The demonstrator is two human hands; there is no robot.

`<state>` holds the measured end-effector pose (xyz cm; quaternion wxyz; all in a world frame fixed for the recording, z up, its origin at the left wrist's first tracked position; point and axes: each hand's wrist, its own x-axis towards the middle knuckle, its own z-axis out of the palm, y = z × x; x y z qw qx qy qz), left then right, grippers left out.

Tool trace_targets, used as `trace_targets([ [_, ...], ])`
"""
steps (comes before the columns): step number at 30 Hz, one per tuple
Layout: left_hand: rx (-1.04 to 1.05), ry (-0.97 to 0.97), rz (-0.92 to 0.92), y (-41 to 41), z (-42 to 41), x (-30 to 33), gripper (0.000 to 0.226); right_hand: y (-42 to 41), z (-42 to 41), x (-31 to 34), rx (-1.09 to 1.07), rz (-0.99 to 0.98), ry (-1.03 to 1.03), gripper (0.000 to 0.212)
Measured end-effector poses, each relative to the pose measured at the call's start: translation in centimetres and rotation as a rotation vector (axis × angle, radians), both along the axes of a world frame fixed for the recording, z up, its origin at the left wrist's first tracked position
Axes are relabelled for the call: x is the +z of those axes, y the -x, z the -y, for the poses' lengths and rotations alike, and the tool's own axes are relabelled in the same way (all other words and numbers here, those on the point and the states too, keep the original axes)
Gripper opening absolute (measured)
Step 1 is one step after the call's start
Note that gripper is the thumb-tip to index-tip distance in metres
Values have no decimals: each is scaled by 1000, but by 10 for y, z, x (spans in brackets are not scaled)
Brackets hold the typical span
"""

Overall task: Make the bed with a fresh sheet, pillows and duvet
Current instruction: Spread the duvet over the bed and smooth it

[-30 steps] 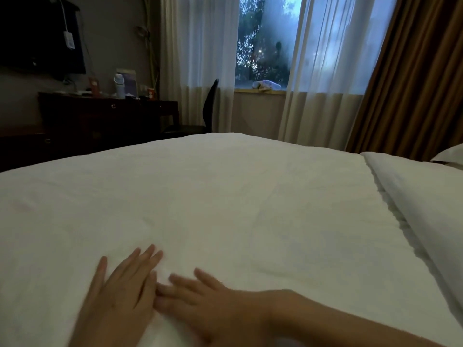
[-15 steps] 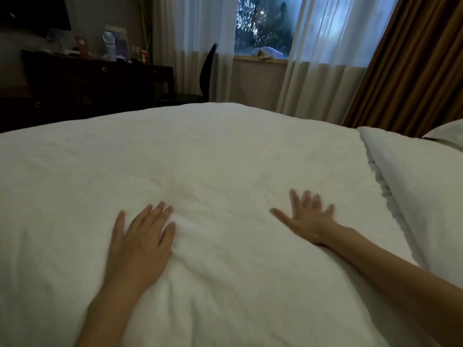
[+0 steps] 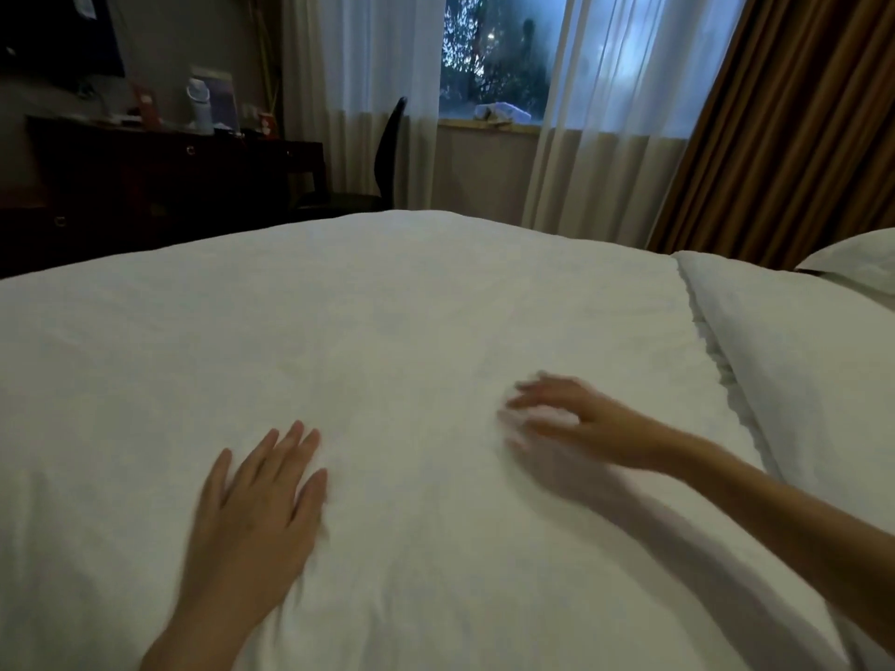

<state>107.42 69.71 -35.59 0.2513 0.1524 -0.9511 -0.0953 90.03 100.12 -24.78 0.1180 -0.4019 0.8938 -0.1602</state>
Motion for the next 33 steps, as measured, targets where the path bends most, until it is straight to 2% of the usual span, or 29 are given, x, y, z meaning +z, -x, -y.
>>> trace_targets([
  [2, -29, -44, 3, -1, -2, 5, 67, 57, -14, -13, -501, -183, -142, 70],
  [4, -49, -59, -30, 1, -2, 7, 72, 88, -12, -35, -881, -168, -206, 65],
  [6, -56, -60, -30, 2, -1, 7, 70, 102, 14, -42, -1112, -71, -201, 60],
  [7, -62, -53, -27, 3, 2, 5, 69, 102, 37, -44, -1097, -56, -169, 59],
  [9, -80, -23, -65, 5, 9, 1, 64, 97, 100, -50, -880, -80, -111, 59],
  [11, -88, -34, -135, 8, 20, 1, 66, 75, 161, -53, -551, -114, -112, 59],
  [13, -51, -27, -187, 13, 31, 3, 67, 20, 214, -57, -180, -212, -144, 60],
  [15, 35, 33, -235, 17, 38, 5, 52, -44, 234, -58, 173, -225, -117, 62],
  [17, 80, 18, -256, 21, 40, 4, 49, -63, 218, -52, 478, -65, -67, 65],
  [19, 89, -47, -215, 23, 38, 2, 56, -41, 182, -30, 661, 191, -26, 54],
  [20, 92, -71, -188, 23, 36, 2, 63, -21, 162, -18, 621, 264, 59, 43],
  [21, 93, -80, -166, 24, 34, 3, 70, 7, 143, -11, 468, 249, 154, 34],
  [23, 98, -84, -125, 26, 32, 4, 75, 81, 105, -10, 15, 28, 230, 27],
  [25, 90, -107, -76, 26, 32, 3, 75, 148, 68, -19, -453, -204, 54, 42],
  [26, 90, -114, -69, 26, 33, 4, 75, 172, 54, -27, -674, -213, -49, 55],
  [28, 99, -91, -67, 29, 34, 0, 75, 191, 48, -40, -990, -100, -107, 66],
  [30, 95, -89, -65, 31, 36, -1, 74, 184, 80, -46, -1062, -72, -153, 70],
  [33, 102, -75, -111, 35, 37, -2, 73, 173, 171, -45, -785, -113, -129, 67],
])
